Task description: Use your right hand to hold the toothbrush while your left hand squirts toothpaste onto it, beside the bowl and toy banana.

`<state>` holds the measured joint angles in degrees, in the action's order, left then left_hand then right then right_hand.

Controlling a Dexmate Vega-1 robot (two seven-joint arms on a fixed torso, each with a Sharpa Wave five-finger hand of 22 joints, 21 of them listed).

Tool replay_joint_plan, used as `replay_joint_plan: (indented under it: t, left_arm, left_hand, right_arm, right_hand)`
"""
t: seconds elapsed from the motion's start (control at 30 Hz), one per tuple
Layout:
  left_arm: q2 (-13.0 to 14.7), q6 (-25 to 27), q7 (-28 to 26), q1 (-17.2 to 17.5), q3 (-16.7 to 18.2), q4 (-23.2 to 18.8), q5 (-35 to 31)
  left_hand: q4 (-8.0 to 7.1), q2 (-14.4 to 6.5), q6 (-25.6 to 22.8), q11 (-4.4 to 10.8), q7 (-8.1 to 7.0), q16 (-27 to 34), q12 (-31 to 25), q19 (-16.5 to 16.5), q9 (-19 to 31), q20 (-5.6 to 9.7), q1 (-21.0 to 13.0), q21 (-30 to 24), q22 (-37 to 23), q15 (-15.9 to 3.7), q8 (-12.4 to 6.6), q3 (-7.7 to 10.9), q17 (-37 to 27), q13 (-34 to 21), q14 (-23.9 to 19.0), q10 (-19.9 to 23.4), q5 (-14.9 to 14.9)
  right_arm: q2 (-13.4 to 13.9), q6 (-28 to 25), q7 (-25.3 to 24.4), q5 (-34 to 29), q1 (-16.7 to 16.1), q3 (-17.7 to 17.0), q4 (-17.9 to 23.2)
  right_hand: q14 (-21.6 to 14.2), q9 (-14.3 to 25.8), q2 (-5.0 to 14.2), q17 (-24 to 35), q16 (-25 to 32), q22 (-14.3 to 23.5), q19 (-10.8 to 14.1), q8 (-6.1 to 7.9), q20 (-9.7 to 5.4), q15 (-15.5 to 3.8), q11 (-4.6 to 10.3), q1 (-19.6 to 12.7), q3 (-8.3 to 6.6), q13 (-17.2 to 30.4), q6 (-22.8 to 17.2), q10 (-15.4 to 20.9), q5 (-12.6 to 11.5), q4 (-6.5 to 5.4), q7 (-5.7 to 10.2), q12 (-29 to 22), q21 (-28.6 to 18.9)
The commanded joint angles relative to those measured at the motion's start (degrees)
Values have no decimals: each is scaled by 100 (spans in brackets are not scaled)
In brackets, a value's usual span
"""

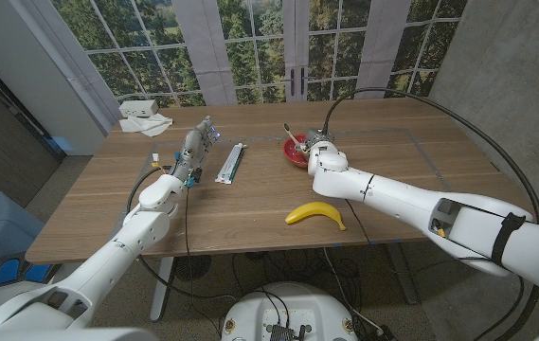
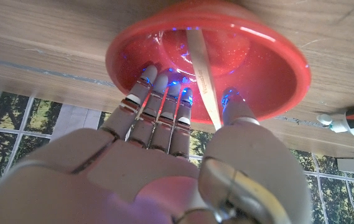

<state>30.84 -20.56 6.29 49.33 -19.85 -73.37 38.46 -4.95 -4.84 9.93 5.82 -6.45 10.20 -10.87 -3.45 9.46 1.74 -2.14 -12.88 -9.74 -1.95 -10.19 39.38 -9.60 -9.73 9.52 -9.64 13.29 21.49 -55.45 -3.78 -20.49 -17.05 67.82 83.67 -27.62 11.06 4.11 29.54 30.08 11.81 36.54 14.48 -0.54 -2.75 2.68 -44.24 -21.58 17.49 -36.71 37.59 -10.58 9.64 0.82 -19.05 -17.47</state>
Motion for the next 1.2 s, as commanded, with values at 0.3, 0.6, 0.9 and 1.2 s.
replay_joint_plan:
  t: [0.3, 0.6, 0.9, 1.2]
  left_arm:
    - [0, -23, 51, -21, 16, 60, 22]
    - [3, -17, 82, -29, 14, 79, 35]
    - [-1, -49, 112, -42, 18, 110, 36]
    - [-2, -86, 75, -41, 18, 107, -3]
  left_hand:
    - [30, -426, 36, -42, 43, -8, 10, 31, 30, 553, 47, 48, -26, -446, -10, 40, -15, -20, 224, -359, 20]
    - [35, -427, 34, -36, 41, -7, 10, 33, 30, 551, 46, 59, -26, -449, -11, 42, -15, -20, 221, -357, 19]
    - [40, -432, 32, -43, 45, -8, 11, 36, 30, 544, 43, 69, -26, -449, -11, 45, -14, -20, 221, -359, 19]
    - [50, -432, 31, -39, 44, -6, 10, 41, 31, 540, 38, 77, -26, -447, -11, 47, -11, -20, 211, -356, 19]
  right_arm:
    - [-53, 379, -222, -153, -50, 13, -197]
    - [10, 613, -394, -233, -204, -145, -120]
    - [79, 803, -464, -347, -295, -227, -56]
    - [246, 1032, -606, -506, -464, -404, 205]
  right_hand:
    - [-725, 18, 154, 521, 574, 70, 120, 365, -331, -896, 361, -638, 37, 368, -1276, 1303, -3, -10, 309, -630, -316]
    - [-1254, 17, 379, 591, 685, 79, 148, 580, -415, -926, 489, -859, -93, 541, -1969, 1944, 0, -30, 387, -921, -462]
    - [-1518, 9, 438, 654, 776, 82, 241, 587, -445, -972, 469, -993, -151, 606, -2060, 2086, 7, 6, 338, -990, -557]
    - [-1654, 19, 446, 728, 832, 89, 264, 590, -454, -982, 428, -1118, -187, 678, -2098, 2163, 5, 39, 261, -1042, -620]
